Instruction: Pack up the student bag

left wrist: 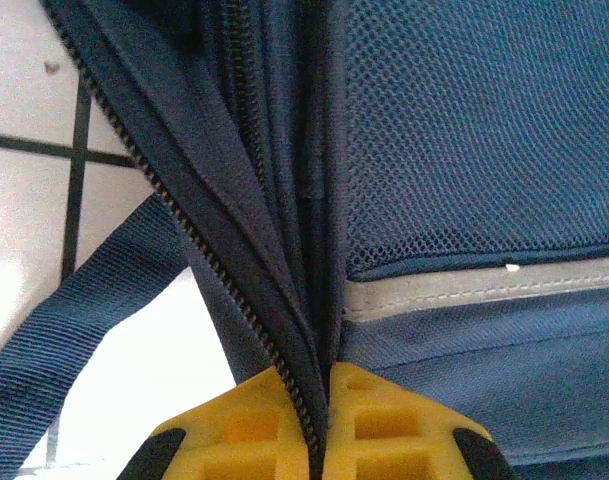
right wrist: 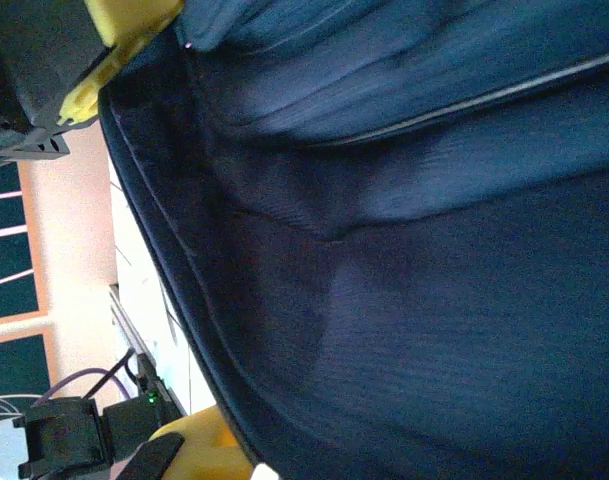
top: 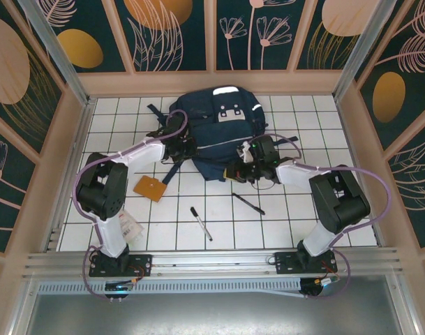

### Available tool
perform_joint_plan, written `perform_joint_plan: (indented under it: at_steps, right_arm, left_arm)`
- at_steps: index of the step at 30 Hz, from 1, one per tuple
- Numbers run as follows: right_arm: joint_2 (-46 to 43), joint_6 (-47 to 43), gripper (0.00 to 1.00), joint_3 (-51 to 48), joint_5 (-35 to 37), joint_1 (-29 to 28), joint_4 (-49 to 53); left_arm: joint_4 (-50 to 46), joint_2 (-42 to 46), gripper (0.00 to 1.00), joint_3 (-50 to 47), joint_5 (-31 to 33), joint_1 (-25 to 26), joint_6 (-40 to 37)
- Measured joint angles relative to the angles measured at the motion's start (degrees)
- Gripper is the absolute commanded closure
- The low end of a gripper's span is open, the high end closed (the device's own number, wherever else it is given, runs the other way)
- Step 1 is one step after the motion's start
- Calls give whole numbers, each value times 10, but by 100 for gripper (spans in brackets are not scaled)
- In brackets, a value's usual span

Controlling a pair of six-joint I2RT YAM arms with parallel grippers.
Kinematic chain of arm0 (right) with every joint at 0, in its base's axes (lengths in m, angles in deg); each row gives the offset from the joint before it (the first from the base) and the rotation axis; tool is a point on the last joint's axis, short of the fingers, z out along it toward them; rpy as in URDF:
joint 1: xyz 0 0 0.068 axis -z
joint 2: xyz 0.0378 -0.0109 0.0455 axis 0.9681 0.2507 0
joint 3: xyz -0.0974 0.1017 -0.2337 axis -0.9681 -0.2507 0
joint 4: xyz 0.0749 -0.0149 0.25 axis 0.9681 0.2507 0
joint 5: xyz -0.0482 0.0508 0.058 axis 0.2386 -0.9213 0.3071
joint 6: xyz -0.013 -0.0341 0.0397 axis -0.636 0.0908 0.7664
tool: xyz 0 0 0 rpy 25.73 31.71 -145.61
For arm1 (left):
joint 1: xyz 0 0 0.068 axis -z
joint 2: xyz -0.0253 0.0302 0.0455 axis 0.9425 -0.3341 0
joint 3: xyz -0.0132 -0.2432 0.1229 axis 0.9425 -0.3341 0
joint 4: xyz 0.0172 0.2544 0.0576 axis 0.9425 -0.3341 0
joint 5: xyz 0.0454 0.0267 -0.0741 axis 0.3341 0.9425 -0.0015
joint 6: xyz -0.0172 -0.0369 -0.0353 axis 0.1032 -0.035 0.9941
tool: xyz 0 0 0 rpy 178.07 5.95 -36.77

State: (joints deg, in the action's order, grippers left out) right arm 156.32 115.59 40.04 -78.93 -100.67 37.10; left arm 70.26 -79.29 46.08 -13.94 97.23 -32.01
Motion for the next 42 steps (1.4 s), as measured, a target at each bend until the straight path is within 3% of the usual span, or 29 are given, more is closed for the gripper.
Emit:
perform_joint_plan:
  at_steps: [5, 7, 10, 14, 17, 20, 25, 30, 33, 35, 37, 38, 42]
  right_arm:
    - [1, -37, 100, 1, -31, 16, 26]
    - [4, -49, 100, 10, -43, 6, 30]
    - [11, -54, 100, 30, -43, -15, 44]
    - [30, -41, 100, 51, -42, -44, 38]
    - [42, -21, 100, 57, -43, -68, 8]
    - [53, -7, 100, 62, -47, -84, -19]
    - [75, 0, 100, 78, -54, -103, -42]
    - [82, 13, 100, 80, -55, -119, -66]
    - [82, 15, 100, 80, -50, -120, -67]
    - [82, 14, 100, 80, -43, -120, -64]
    - [82, 12, 100, 80, -34, -118, -52]
    - [82, 9, 100, 80, -30, -116, -44]
    - [80, -29, 100, 81, -15, -100, -1]
  left_arm:
    - [-42, -24, 99, 39, -40, -41, -87]
    - [-53, -32, 65, 55, -56, -60, -111]
    - [-54, -31, 54, 67, -45, -94, -126]
    - [-48, 12, 45, 24, -52, -129, -88]
    - [-59, 92, 41, -53, -57, -112, -42]
    - [-57, 157, 38, -102, -66, -60, 11]
    - [-16, 172, 35, -130, -68, -13, 100]
    - [12, 152, 42, -130, -40, -13, 151]
    - [30, 141, 53, -141, -28, -13, 165]
    - [35, 132, 68, -151, -21, -13, 163]
    - [32, 117, 93, -153, -14, -13, 155]
    - [29, 111, 100, -152, -10, -13, 148]
    - [4, 99, 100, -130, -24, -21, 108]
